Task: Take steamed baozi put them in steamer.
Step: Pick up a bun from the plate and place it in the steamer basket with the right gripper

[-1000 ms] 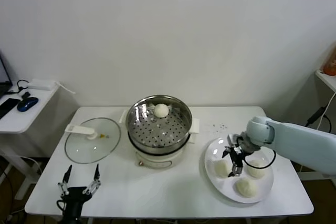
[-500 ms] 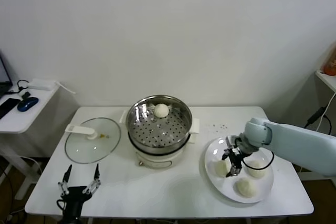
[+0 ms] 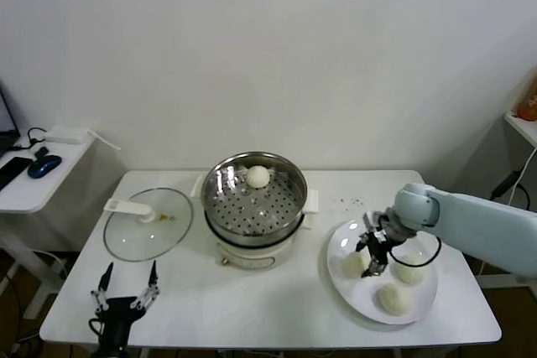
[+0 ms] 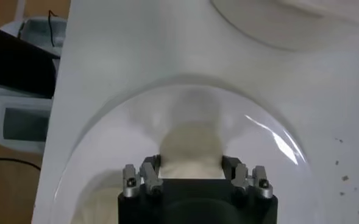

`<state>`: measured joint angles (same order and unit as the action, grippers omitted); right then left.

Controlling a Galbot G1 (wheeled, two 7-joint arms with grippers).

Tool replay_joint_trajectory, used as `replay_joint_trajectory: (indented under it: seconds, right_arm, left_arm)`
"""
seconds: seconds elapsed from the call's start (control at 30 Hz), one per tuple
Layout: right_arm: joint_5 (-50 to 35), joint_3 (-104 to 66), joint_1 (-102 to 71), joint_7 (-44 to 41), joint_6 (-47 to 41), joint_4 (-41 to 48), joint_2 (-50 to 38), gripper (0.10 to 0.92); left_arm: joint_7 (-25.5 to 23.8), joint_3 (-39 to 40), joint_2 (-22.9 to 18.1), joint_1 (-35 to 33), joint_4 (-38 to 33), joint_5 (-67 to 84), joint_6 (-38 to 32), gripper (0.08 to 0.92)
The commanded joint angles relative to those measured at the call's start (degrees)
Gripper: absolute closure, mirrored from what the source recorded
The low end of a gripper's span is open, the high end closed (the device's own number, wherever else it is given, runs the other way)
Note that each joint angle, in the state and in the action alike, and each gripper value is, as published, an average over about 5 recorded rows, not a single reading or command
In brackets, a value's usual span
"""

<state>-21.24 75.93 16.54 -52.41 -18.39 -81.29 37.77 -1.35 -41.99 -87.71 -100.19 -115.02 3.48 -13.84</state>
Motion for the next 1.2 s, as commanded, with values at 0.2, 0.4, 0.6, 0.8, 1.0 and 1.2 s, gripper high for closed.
replay_joint_trajectory:
  seconds: [0.2, 0.4, 0.6, 0.8, 1.0, 1.2]
  right_arm:
    - [-11.09, 9.36, 21.25, -1.01, 0.24, -3.11, -0.81, 0.364]
    - [-19.24, 14.87, 32.59, -1.46, 0.25, -4.87, 2.21, 0.364]
    - [-26.80, 16.72, 38.43, -1.46, 0.25, -3.90, 9.01, 0.364]
    - [-29.90, 15.20, 38.21, -0.84, -0.03, -0.18, 16.98, 0.364]
    - [-29.61, 11.49, 33.18, 0.28, -0.75, 5.66, 26.03, 0.364]
    - [-28.36, 8.91, 27.85, 0.73, -1.01, 13.33, 35.54, 0.364]
  left_arm:
    - [0.03, -0.06, 0.21, -0.11, -0.15, 0.36, 0.03, 0.177]
    - [0.01, 0.04, 0.46, -0.04, -0.10, 0.39, 0.08, 0.177]
    - [-0.05, 0.45, 0.41, 0.15, -0.06, 0.20, 0.12, 0.177]
    - [-0.04, 0.47, 0.43, 0.32, -0.27, 0.11, 0.15, 0.177]
    - [-0.03, 0.45, 0.54, 0.27, -0.37, 0.06, 0.14, 0.177]
    - [-0.06, 0.30, 0.50, 0.71, -0.64, -0.10, 0.58, 0.177]
